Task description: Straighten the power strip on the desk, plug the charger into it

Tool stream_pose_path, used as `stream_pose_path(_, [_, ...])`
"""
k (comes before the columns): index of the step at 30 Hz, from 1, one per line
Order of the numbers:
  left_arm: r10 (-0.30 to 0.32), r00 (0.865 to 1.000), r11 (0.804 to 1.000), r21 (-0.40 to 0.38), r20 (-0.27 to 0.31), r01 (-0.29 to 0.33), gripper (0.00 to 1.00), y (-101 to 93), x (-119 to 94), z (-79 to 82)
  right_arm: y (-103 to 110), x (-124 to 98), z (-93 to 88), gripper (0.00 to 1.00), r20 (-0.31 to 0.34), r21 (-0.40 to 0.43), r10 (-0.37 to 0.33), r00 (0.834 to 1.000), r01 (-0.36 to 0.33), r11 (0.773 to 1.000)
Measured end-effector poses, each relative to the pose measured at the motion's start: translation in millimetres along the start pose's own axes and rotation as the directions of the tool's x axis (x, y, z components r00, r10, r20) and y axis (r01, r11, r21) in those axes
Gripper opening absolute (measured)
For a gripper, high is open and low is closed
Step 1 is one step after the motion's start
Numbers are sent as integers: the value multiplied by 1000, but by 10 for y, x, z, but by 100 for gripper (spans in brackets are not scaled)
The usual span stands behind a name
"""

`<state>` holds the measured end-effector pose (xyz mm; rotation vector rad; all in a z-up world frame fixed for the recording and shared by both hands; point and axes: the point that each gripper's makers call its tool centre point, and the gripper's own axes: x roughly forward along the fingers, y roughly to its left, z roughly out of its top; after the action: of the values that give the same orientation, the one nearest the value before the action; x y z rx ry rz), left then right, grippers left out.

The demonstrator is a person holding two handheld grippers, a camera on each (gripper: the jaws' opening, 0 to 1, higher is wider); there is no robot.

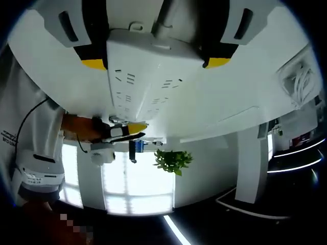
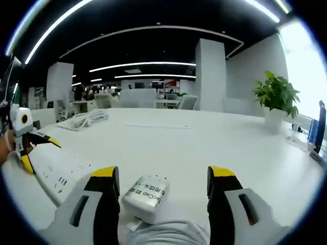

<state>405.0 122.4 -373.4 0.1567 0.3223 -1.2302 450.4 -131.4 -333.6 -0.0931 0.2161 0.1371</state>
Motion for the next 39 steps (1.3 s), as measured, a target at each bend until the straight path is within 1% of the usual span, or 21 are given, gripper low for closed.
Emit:
stream_pose_path(3, [0,1000,1000,0,0,0,74,-3,1,0,85,29,-55,58,-22,-16,18,1000,-18,1000])
stream_pose_path(5, [0,1000,1000,0,0,0,74,-4,1,0,82,37,-91,57,-36,-20,23,999,-24,1000])
stream_pose_path(7, [0,1000,1000,0,0,0,74,-2,0,0,74,28,-67,57,-23,-4,30,999,-31,1000])
stream_pose_path(12, [0,1000,1000,0,0,0,74,-1,-1,1,96,39,-107,51,-39,7,44,998,-43,999])
stream_pose_path(13, [0,1000,1000,0,0,0,74,0,-1,0,106,42,-112,49,-41,5,47,998,-47,999])
stream_pose_path(14, [0,1000,1000,0,0,0,74,1,-2,0,142,52,-127,45,-46,0,64,997,-64,998])
stream_pose_path(15, [0,1000,1000,0,0,0,74,1,-2,0,175,53,-140,43,-50,4,78,996,-78,997])
stream_pose_path(18, [0,1000,1000,-1,0,0,74,6,-4,-1,192,51,-149,39,-54,-3,85,995,-86,996])
stream_pose_path(28, [0,1000,1000,-1,1,0,74,18,-13,-4,207,26,-193,37,-76,2,110,991,-110,994])
stream_pose_path(33, [0,1000,1000,0,1,0,74,23,-17,-5,211,-15,-195,31,-79,-4,134,988,-135,991])
stream_pose_path(39, [0,1000,1000,0,1,0,74,26,-20,-6,216,-32,-202,30,-83,-10,155,984,-156,988])
